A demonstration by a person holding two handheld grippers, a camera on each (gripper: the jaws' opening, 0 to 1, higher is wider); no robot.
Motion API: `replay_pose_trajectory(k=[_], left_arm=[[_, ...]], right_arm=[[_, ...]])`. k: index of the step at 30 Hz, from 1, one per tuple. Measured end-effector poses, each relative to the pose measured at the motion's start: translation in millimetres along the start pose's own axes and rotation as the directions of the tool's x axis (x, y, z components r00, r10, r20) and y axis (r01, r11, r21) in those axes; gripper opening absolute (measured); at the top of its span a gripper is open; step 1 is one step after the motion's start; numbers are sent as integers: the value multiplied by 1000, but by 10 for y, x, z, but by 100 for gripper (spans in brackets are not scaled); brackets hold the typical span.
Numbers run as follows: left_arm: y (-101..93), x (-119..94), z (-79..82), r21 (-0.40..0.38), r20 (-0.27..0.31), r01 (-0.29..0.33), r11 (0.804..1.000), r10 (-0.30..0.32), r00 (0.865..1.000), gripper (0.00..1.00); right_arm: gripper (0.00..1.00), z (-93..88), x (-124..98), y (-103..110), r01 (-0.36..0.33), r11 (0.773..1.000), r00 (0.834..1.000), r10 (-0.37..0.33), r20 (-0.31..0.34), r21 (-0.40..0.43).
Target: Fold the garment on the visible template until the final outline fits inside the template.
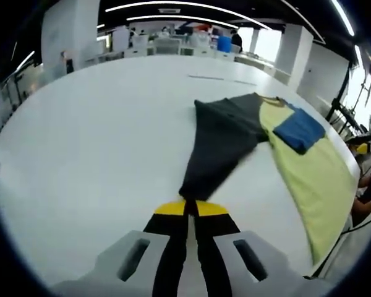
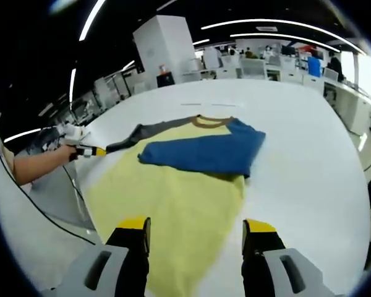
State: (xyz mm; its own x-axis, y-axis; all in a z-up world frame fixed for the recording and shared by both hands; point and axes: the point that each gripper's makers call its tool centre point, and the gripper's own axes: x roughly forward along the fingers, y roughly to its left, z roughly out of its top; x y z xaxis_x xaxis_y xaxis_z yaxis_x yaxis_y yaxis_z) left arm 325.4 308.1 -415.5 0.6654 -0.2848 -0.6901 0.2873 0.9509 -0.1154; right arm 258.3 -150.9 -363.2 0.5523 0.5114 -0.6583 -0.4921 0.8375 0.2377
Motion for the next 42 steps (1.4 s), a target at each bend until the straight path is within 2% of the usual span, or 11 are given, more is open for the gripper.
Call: replay_pose_trajectory(k=[11,25,42], left_arm=[[-4,-25,-2,14,-13,7,1000,-7,1000,0],[247,-139,139,22,-5,-35,999,35,999,0],[632,-192,258,45,-39,-98,994,100,994,0]], right_arm=[[58,-91,-26,40,-7,1000,1000,7,-15,1],[59,-102,-14,131,-40,999,999,40,-9,-24],[59,-156,24,140,-49,998,999,48,-23,-30]])
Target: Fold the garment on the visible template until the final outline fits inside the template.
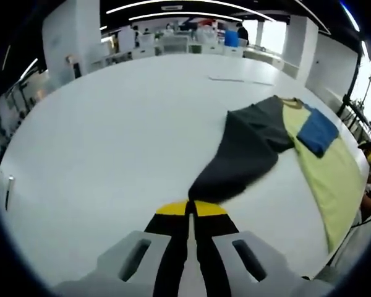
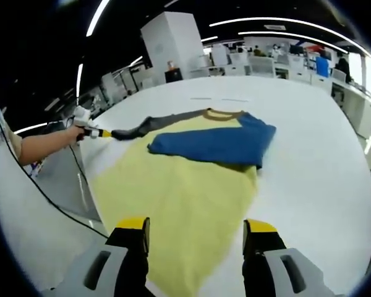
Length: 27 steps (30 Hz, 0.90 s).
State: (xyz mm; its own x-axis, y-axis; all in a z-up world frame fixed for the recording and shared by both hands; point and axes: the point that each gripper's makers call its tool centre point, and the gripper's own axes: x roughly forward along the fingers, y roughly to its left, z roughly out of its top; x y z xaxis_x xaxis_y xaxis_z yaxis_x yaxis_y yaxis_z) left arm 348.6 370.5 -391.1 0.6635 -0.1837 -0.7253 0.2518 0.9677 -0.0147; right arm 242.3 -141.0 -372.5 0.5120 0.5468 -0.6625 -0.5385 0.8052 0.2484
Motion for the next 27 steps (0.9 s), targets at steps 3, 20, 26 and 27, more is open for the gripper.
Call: replay_pose_trajectory(k=[3,20,26,27], left_arm=[[59,4,31,6,-4,-8,1000,8,1000,0],[512,20,180,58,-74,-59,997,63,995,0],[655,116,247,90,-105,-54,994,63,992,0],[681,141,253,95,-110,-53,994,63,992,0]], right_arm=[[59,-9,2,-9,3,1000,1000,-3,-4,1],[59,-25,22,-38,21,1000,1000,-21,-17,14],[59,-31,33,-49,30,999,999,-30,-27,16],[59,-32,34,-51,31,999,999,-31,-29,17]])
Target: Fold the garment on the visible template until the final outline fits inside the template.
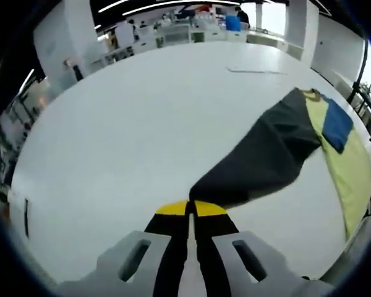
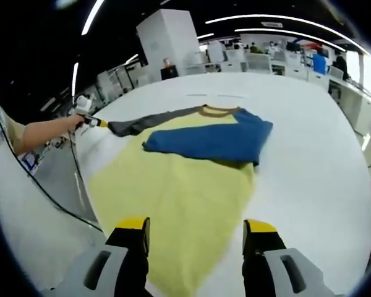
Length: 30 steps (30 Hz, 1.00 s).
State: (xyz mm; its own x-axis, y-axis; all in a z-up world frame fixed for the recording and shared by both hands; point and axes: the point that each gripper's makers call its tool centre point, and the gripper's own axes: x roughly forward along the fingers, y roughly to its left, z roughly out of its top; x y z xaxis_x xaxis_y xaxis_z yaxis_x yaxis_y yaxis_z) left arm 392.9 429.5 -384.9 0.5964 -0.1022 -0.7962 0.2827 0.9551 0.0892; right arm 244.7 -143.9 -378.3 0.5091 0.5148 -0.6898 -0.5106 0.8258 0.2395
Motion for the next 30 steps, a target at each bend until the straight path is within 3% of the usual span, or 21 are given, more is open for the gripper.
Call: replay_pose_trajectory(k=[7,16,30], left_arm=[[200,176,-4,48,-46,3,999,-1,999,0],[407,312,166,90,-66,-1,996,7,998,0],[462,430,217,172,-127,6,985,16,992,0]], right_arm=[[58,-6,-11,-16,16,1000,1000,-16,-11,3],[58,-18,-24,-28,33,999,999,-32,-20,12],[58,-54,-47,-39,50,999,998,-50,-32,17]])
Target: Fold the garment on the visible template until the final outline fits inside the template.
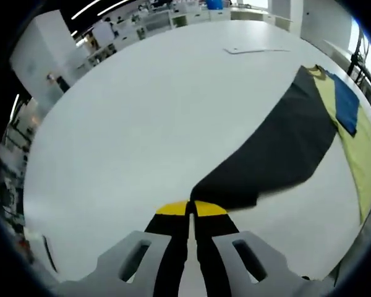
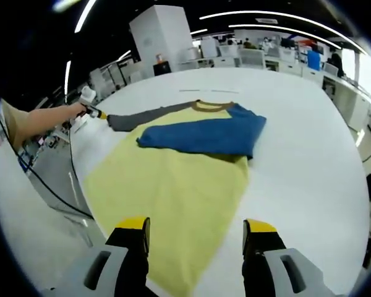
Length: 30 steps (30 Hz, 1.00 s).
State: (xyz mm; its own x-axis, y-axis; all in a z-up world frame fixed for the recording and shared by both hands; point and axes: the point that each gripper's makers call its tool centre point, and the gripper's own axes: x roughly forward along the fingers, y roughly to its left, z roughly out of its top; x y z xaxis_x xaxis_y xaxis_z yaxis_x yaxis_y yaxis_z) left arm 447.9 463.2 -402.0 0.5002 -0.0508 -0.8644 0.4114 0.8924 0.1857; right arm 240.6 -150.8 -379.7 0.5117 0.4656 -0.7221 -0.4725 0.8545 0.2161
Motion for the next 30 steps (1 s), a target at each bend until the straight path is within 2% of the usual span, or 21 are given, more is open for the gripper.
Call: replay_pose_trajectory(k=[13,16,18,25,30], left_arm=[[111,-8,166,39,-15,-25,999,25,1000,0],[142,-23,219,110,-31,-36,993,40,999,0],[140,-28,236,131,-39,-39,991,44,998,0],[165,-8,241,213,-89,-44,976,64,994,0],[169,15,186,198,-100,-40,979,61,993,0]], right_arm=[[58,-42,-6,18,7,1000,1000,-7,-14,-8],[58,-55,-17,13,11,1000,1000,-11,-16,-6],[58,-60,-18,17,12,1000,1000,-12,-14,-2],[58,-70,-12,41,13,1000,1000,-13,-13,3],[58,-85,-10,43,16,1000,1000,-16,-15,4]])
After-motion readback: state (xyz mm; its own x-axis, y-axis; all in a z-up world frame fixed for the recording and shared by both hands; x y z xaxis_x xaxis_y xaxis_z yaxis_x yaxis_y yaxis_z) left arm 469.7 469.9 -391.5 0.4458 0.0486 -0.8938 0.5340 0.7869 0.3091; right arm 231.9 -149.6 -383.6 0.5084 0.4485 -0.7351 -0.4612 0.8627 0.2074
